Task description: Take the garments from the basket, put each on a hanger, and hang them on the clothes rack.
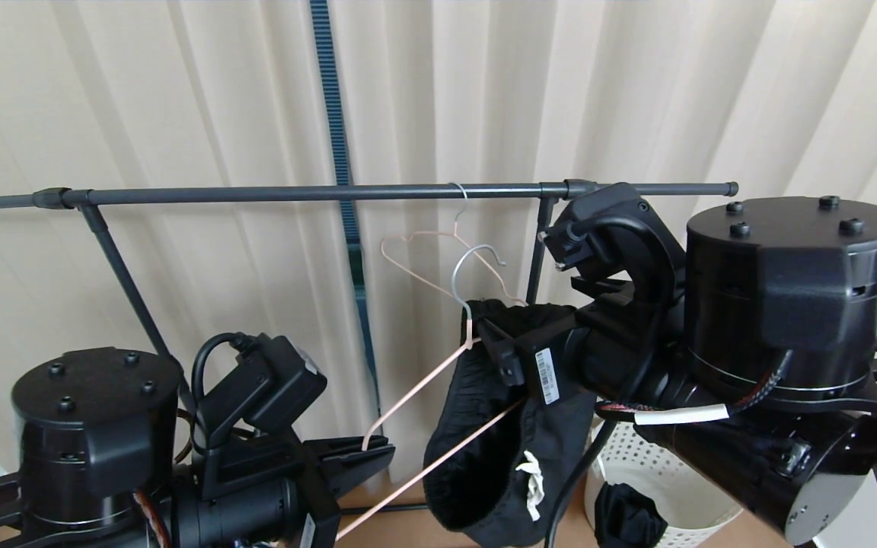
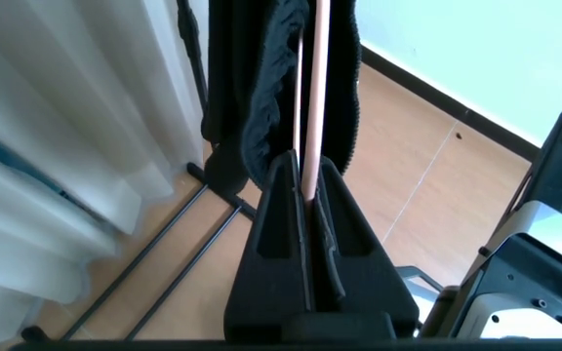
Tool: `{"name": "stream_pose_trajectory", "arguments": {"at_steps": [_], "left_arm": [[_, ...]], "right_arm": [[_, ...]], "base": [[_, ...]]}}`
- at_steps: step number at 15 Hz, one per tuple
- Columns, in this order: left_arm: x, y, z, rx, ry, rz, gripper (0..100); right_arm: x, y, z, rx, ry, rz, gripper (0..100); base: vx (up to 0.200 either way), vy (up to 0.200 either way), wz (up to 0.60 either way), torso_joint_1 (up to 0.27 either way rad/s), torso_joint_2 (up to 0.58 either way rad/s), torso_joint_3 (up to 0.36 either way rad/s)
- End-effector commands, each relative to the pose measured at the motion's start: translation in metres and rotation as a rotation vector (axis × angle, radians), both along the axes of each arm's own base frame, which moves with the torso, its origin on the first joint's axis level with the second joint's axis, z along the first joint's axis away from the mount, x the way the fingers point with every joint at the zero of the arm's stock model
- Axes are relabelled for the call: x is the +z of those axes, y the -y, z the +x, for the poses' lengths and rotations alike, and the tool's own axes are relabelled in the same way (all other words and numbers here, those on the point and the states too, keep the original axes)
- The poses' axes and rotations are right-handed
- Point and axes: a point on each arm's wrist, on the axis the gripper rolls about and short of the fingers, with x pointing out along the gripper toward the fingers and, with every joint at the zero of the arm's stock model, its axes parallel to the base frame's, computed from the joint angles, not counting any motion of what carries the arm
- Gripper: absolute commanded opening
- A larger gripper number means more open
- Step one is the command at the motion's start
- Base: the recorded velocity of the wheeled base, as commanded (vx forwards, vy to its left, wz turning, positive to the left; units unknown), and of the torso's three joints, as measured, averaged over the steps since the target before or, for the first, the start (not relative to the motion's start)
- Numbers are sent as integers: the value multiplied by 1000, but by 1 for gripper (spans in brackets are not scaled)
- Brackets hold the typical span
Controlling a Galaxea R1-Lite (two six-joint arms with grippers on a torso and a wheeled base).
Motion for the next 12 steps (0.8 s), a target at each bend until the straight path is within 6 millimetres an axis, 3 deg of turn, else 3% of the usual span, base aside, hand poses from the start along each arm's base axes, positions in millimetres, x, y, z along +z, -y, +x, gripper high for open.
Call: {"name": "stream_pose_trajectory", "arguments": {"at_steps": [1,8,12], "left_arm": [[1,0,1,3,6,-6,0],[3,-3,3,26,40,-34,0],[0,-7,-2,23,47,-40,0]], "right_arm": [[0,0,-3,8,1,-1,100],[-1,4,-14,38,-3,-14,100],[1,25,-23,106,20,-89,100]], "base": [[0,0,0,0,0,0],[0,0,0,0,0,0],[0,0,0,0,0,0]]}}
